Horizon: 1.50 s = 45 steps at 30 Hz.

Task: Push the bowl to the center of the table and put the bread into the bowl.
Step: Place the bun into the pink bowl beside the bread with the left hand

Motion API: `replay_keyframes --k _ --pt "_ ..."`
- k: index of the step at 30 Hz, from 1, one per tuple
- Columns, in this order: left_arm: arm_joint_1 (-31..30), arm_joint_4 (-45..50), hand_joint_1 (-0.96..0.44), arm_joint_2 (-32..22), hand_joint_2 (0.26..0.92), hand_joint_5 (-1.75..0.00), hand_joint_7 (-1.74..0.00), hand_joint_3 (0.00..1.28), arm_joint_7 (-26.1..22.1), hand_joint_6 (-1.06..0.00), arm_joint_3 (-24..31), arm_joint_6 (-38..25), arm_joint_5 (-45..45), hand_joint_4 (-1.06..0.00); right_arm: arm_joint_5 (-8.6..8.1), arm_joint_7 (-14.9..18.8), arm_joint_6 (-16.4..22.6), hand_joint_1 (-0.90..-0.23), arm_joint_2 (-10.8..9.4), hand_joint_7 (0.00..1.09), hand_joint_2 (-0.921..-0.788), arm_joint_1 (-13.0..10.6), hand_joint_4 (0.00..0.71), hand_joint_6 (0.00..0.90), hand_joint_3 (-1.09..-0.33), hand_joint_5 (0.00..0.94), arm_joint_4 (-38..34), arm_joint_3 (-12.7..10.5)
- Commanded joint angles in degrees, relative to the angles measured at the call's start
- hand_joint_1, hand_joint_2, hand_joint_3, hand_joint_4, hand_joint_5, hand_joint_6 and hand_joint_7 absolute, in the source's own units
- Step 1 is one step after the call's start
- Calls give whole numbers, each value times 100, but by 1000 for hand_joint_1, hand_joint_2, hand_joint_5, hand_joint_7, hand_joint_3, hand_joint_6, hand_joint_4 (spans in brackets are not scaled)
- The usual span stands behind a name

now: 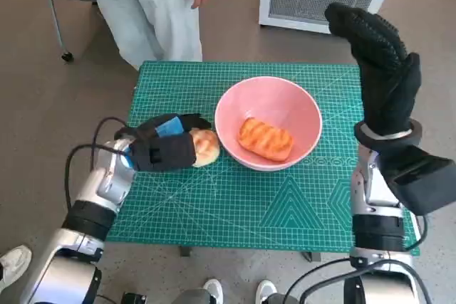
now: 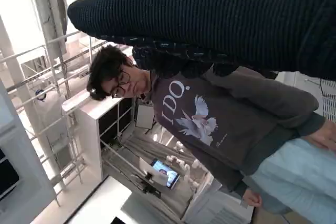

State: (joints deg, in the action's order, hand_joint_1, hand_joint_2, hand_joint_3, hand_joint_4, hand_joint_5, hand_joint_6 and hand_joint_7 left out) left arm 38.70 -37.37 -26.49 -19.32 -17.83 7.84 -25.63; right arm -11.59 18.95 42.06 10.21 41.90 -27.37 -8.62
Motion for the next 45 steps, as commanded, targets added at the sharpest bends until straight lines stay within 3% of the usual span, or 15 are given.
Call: replay_keyframes --k 1,6,14,17,23,30,36,40,45 --pt "-138 -64 -1 -55 867 -1053 -1058 75 93 -709 69 209 62 -810 -44 12 -58 -756 2 615 -921 -123 293 69 -780 4 -32 -8" --pt "-213 371 1 -225 868 -1049 -1075 76 122 -703 303 165 163 -815 -40 9 -41 -753 -9 615 -921 -129 293 69 -781 3 -39 -6" --pt "-749 2457 2 -526 871 -1008 -1114 69 140 -697 1215 -361 487 -822 -64 25 -38 -748 -3 615 -921 -143 293 69 -783 3 -36 -18" --pt "-954 3433 2 -503 871 -992 -1108 62 354 -703 1602 -581 454 -836 -66 26 -39 -748 4 615 -921 -128 293 69 -783 3 -59 -25" --pt "-1020 4481 1 -253 862 -958 -1051 44 889 -741 1892 -617 200 -879 -77 38 -48 -748 13 615 -921 -103 294 70 -782 3 -98 -32" --pt "-640 4549 0 151 867 -946 -1061 37 1516 -733 1466 -357 -277 -885 -78 48 -25 -748 9 614 -921 -85 293 70 -783 3 -145 -34" --pt "-155 4438 0 354 864 -917 -1050 27 1327 -745 899 -262 -528 -908 -66 45 -18 -746 8 614 -921 -77 293 68 -783 3 -155 -29" --pt "174 4041 0 563 862 -891 -1046 21 1227 -749 483 -268 -738 -926 -72 50 -28 -745 19 615 -921 -80 293 69 -783 2 -139 -32" --pt "586 2956 0 900 890 -941 -1119 17 1571 -684 -87 -31 -1218 -879 -94 73 -26 -745 37 617 -921 -85 293 71 -783 2 -138 -42"
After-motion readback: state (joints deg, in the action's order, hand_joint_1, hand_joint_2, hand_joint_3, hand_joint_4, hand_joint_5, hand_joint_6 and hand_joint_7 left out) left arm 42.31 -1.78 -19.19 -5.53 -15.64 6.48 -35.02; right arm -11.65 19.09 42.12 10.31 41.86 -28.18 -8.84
